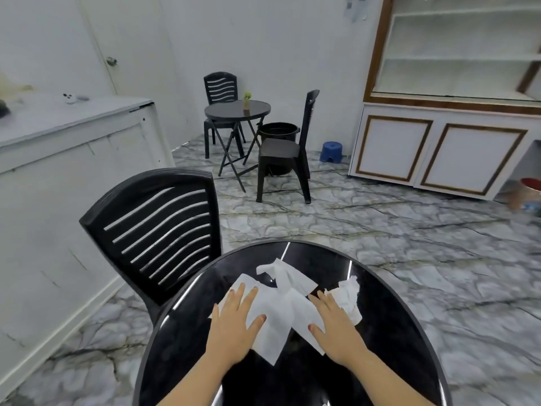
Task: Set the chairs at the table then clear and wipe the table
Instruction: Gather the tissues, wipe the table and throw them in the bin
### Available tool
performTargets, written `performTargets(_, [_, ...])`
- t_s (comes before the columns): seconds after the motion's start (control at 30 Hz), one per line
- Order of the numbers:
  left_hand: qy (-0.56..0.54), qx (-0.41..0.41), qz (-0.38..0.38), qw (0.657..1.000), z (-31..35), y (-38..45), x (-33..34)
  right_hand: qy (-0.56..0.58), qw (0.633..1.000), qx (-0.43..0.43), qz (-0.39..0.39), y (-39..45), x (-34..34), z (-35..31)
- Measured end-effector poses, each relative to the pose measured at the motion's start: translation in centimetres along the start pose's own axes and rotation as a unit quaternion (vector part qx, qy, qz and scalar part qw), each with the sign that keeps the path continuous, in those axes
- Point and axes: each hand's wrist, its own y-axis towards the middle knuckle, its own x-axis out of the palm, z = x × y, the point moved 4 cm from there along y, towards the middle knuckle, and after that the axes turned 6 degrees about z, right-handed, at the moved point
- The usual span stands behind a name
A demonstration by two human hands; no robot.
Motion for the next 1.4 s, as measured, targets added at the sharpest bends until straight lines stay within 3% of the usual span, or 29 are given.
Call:
performTargets(0.37, [0.029,0.021,-0.031,0.999,-2.8,5.3,4.1,-0.033,0.999,0.024,0.005,2.4,4.2,0.8])
performTargets(0.73, [0.092,0.034,-0.053,0.994,-4.6,5.4,6.1,-0.053,0.994,0.040,0.086,3.0,6.2,1.9])
performTargets(0.87, [0.070,0.040,-0.062,0.995,-4.8,5.5,6.3,-0.042,0.992,0.049,0.108,3.2,6.0,1.8])
performTargets(0.97, [0.013,0.074,-0.020,0.997,-4.7,5.6,5.8,-0.006,0.993,0.056,0.104,3.3,5.7,1.8])
performTargets(1.13, [-0.122,0.036,0.013,0.992,-4.3,5.2,4.0,0.088,0.988,0.061,0.114,2.6,4.8,1.2])
performTargets(1.4, [-0.181,0.031,0.078,0.980,-2.5,4.2,-0.2,0.196,0.970,0.030,0.139,2.4,2.4,-1.4])
